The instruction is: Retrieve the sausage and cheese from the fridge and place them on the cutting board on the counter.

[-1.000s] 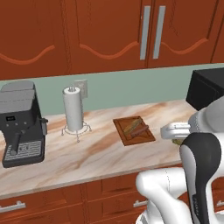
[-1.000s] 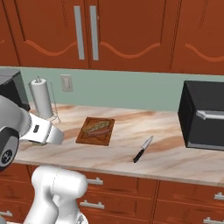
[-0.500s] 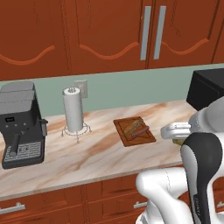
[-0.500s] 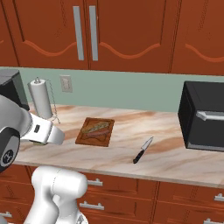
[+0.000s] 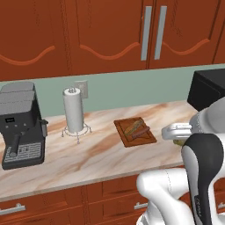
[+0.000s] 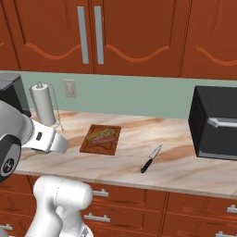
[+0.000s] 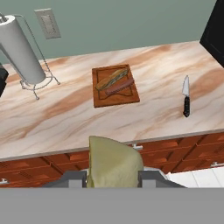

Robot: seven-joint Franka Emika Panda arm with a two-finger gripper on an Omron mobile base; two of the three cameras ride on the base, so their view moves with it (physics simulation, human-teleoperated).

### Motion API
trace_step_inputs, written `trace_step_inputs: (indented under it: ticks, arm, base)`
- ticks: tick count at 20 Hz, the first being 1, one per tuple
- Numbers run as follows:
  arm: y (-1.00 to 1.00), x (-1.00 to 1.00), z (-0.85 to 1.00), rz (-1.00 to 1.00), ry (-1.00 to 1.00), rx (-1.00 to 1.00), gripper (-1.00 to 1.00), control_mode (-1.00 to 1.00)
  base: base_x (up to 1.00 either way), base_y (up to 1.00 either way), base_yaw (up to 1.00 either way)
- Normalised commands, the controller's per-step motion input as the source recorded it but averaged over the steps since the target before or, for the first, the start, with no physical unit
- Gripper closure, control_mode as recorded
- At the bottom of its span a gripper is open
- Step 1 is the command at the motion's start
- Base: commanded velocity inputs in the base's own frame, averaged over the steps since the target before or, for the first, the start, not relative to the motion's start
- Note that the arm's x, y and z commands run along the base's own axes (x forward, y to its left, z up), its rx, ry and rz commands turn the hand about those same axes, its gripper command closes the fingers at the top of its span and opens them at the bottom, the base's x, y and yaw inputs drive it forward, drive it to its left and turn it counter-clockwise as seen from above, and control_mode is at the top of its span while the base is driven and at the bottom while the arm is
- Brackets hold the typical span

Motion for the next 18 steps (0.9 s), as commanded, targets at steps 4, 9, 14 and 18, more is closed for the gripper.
trace_step_inputs:
  ticks: [4,9,14,18]
  arm:
    - [0.0,0.21,-0.06,-0.12,0.0,0.0,1.0,-1.0]
    - [-0.02,0.51,-0.15,-0.27,0.0,-0.02,1.0,-1.0]
    - [-0.07,0.55,-0.24,-0.28,0.0,-0.01,1.0,-1.0]
    - [-0.17,0.39,-0.34,-0.17,0.0,-0.05,1.0,-1.0]
  base:
    - [0.03,0.0,-0.01]
    - [0.0,0.0,0.0]
    - [0.0,0.0,0.0]
    - [0.0,0.0,0.0]
